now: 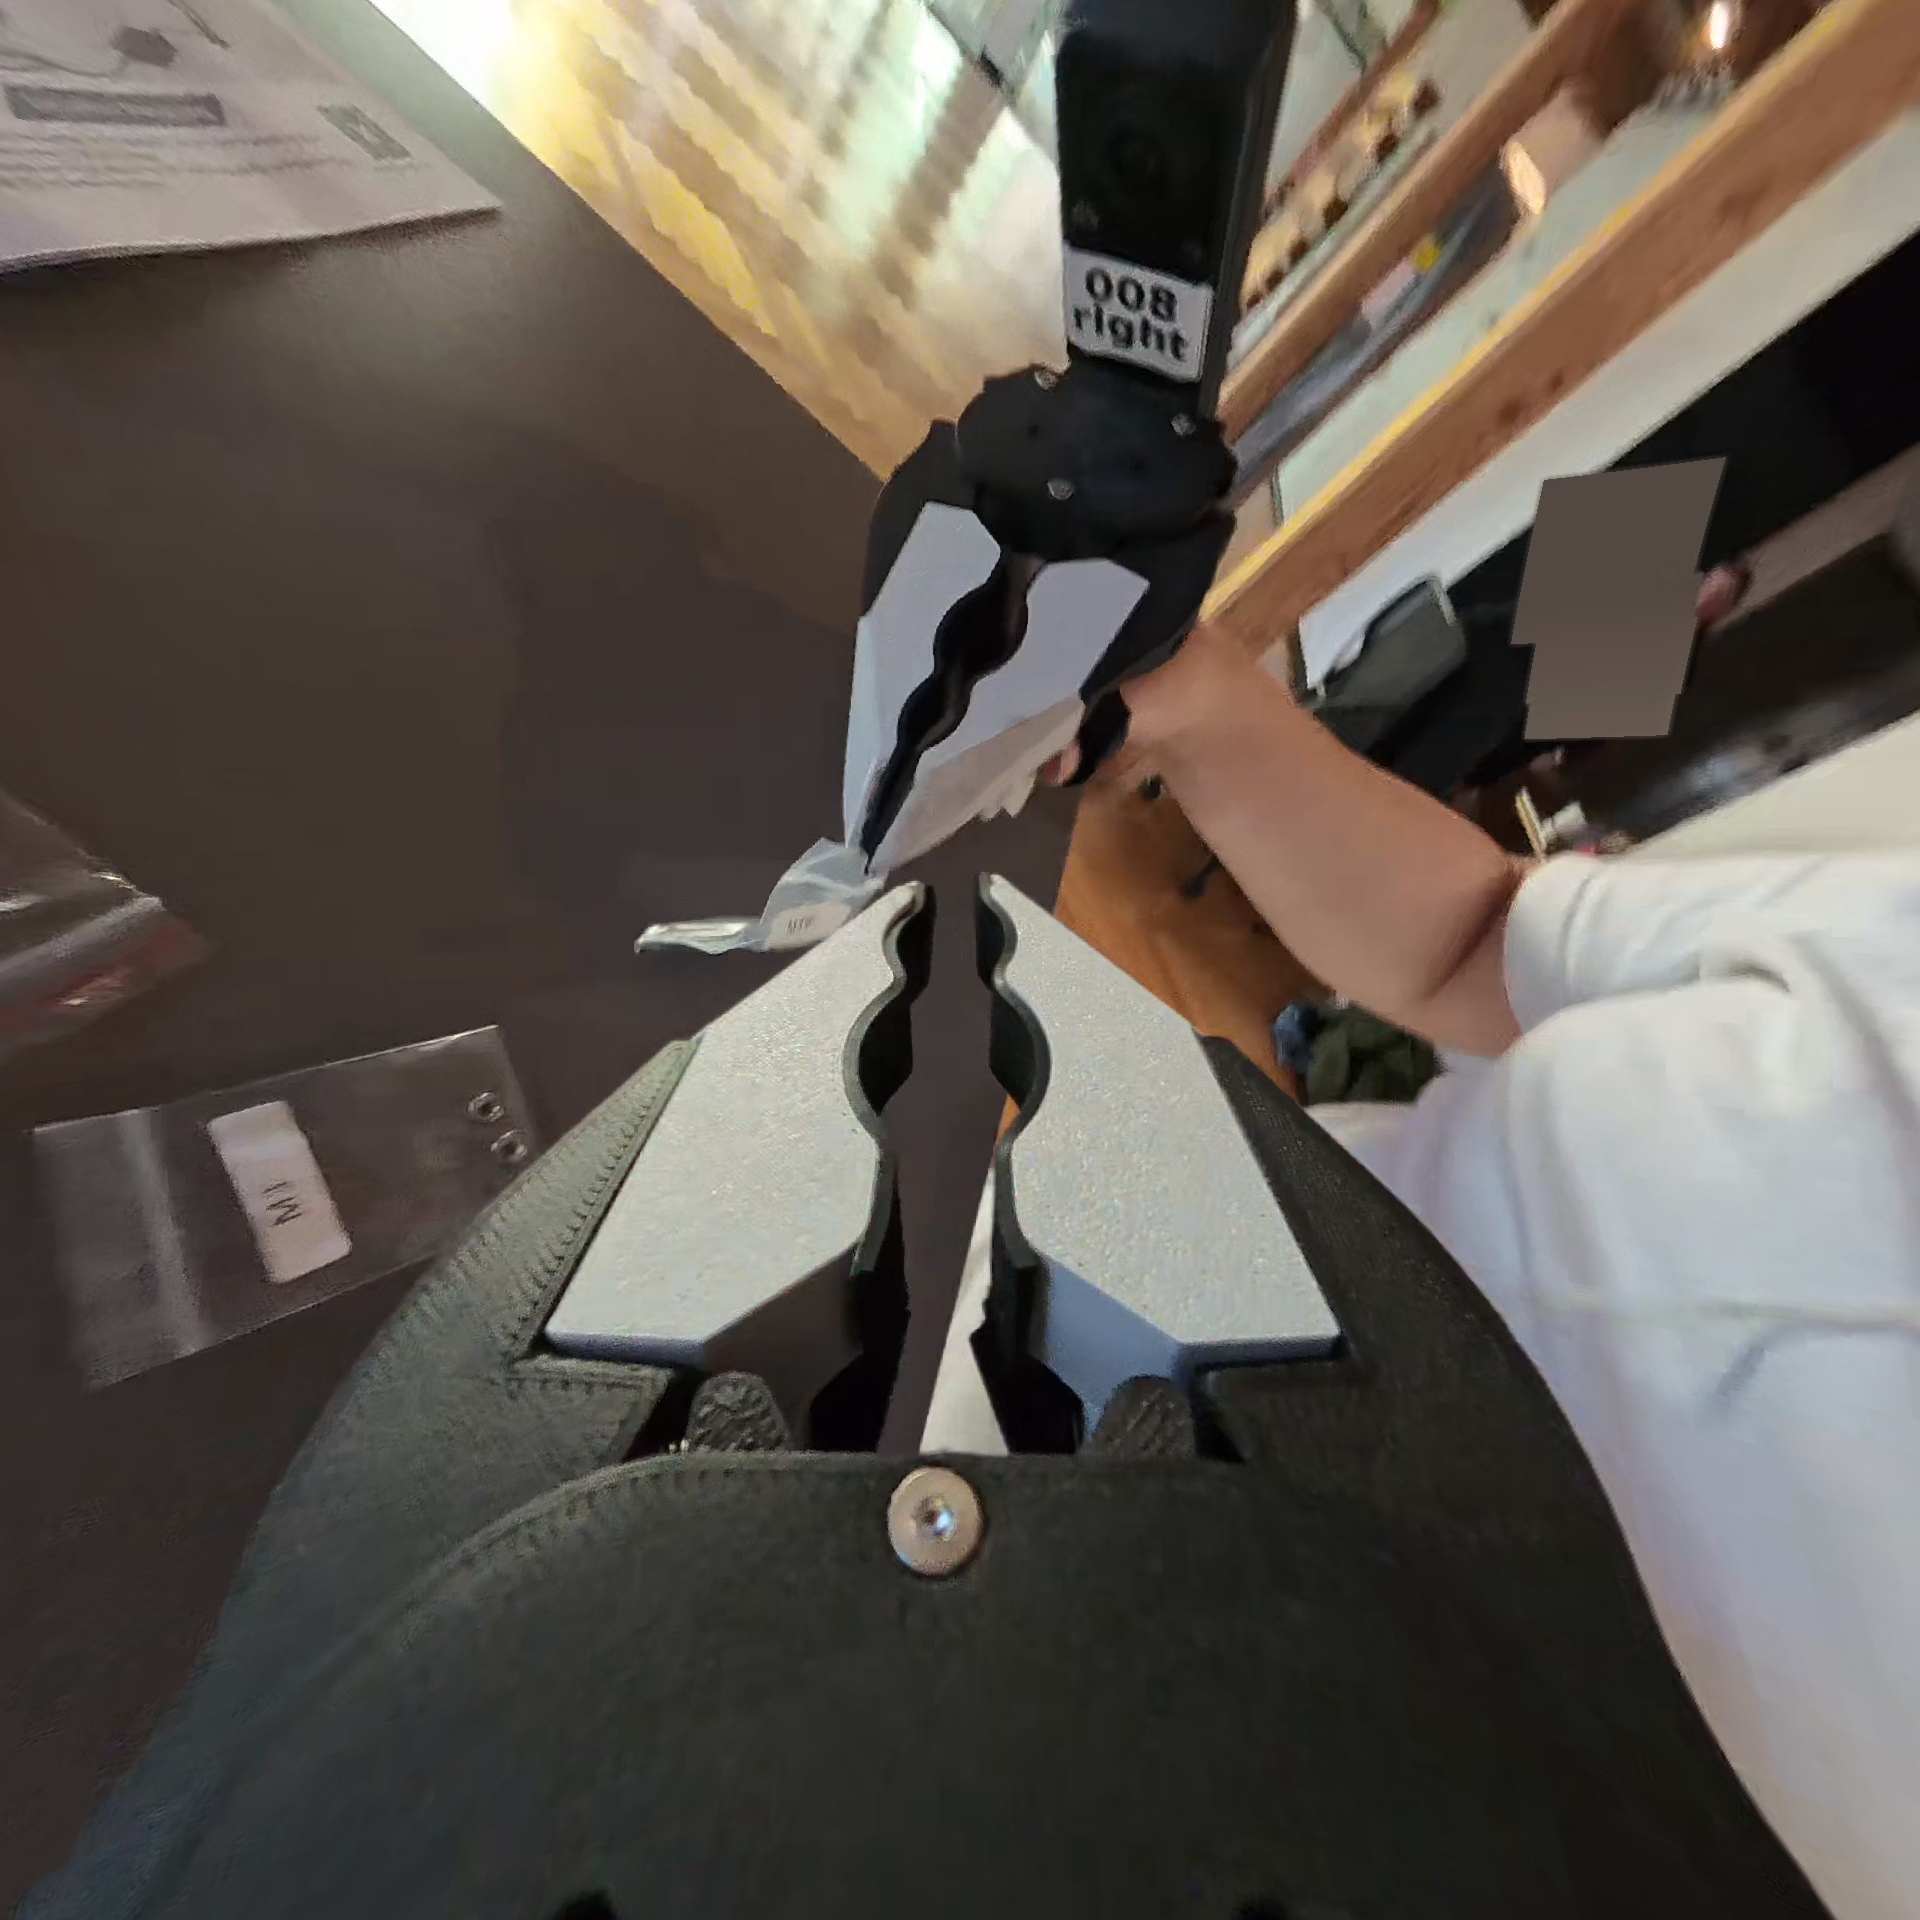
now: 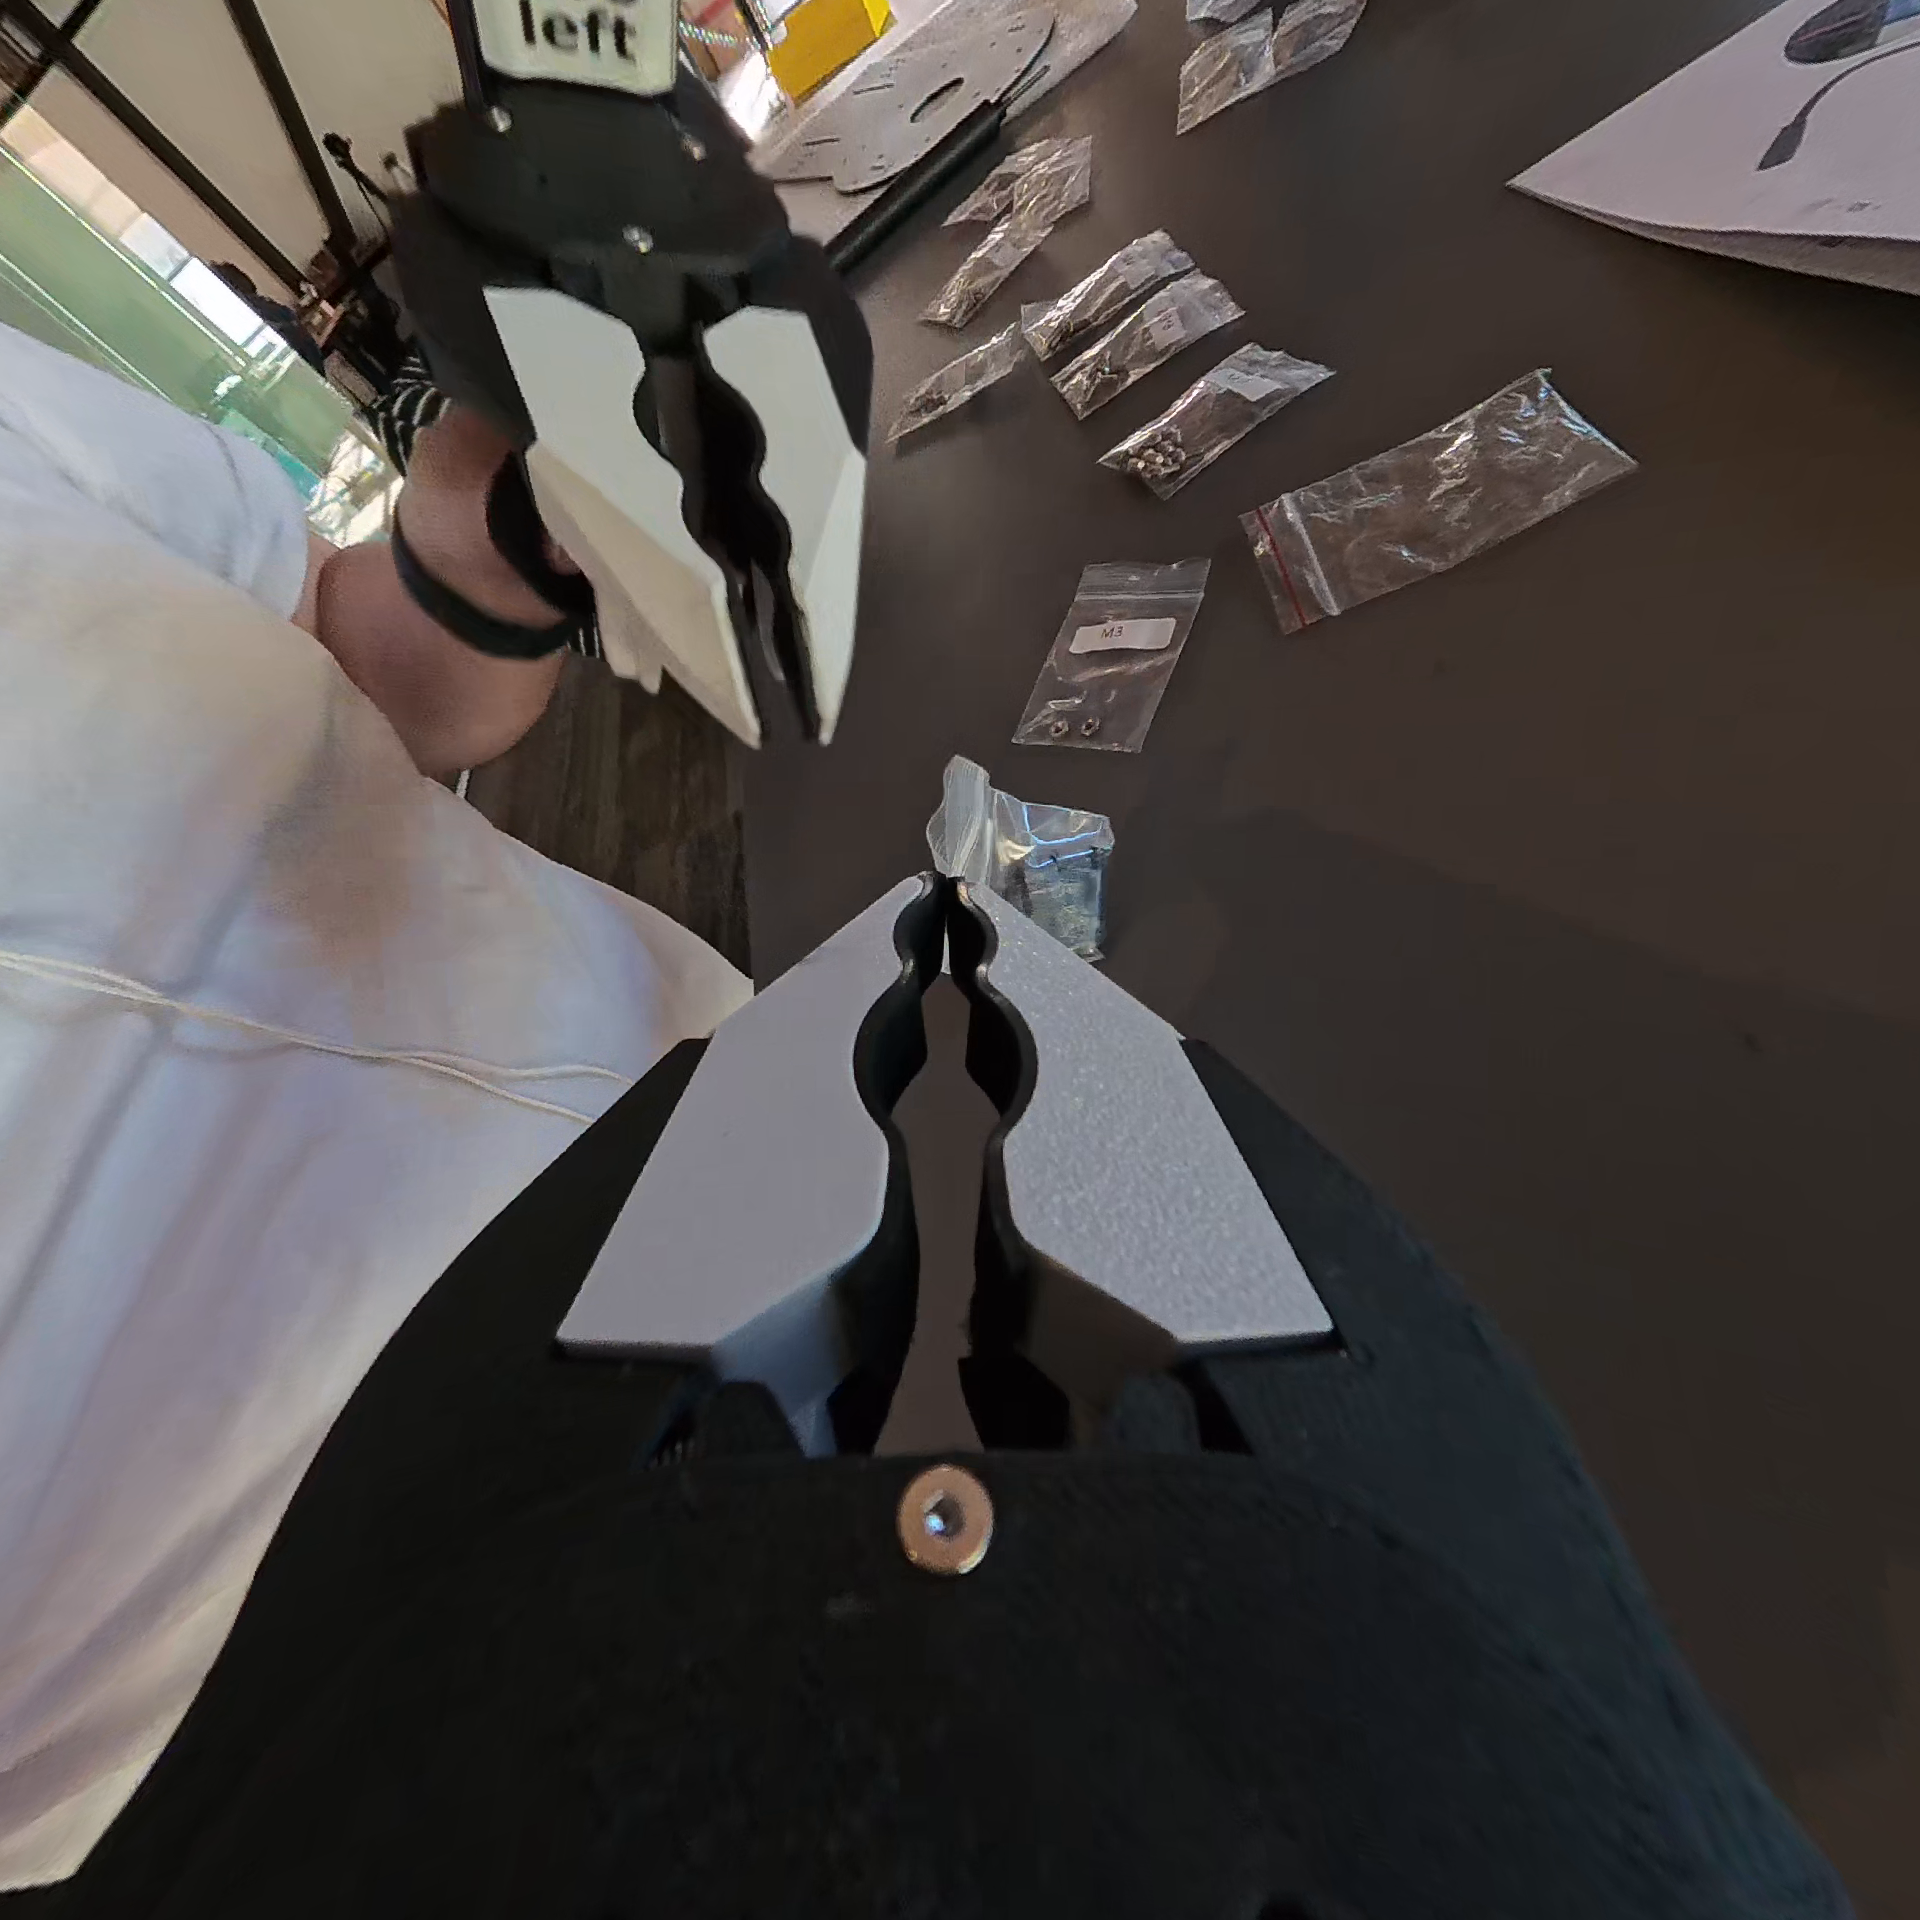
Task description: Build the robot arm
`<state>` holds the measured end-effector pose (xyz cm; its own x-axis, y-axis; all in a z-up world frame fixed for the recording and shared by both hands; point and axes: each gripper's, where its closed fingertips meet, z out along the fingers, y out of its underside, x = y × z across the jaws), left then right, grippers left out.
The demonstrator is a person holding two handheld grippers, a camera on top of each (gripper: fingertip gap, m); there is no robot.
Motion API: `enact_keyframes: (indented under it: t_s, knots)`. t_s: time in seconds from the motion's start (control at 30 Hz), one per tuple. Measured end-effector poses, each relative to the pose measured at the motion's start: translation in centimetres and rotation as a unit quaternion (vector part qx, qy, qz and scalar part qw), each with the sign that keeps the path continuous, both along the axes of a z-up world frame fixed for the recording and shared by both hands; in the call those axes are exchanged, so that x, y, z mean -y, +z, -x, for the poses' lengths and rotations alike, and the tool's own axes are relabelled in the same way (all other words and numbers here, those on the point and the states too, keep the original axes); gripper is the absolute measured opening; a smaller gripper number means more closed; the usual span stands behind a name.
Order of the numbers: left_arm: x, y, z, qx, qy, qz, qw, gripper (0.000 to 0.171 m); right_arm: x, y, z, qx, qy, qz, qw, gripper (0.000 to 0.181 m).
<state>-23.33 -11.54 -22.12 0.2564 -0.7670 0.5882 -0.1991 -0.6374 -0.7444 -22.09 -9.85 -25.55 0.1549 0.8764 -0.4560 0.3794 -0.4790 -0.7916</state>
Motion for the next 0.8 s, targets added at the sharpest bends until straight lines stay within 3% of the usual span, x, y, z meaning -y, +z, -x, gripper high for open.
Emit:
enact_keyframes:
  t_s: [0.27, 0.53, 0.8]
  knots:
    - [-2.0, -2.6, -0.7, -0.060, 0.118, -0.079, 0.988, 0.008, -0.1, -0.1, 0.5, 0.005, -0.009, -0.003, 1.000, 0.000]
    - [-2.1, -3.0, -1.2, -0.059, 0.108, -0.090, 0.988, 0.008, -0.3, -0.1, 0.4, 0.005, -0.019, -0.002, 1.000, 0.000]
    - [-2.6, -2.7, -0.9, -0.010, 0.128, -0.010, 0.992, 0.013, -0.4, 0.1, 0.4, 0.001, -0.028, -0.014, 0.999, 0.000]
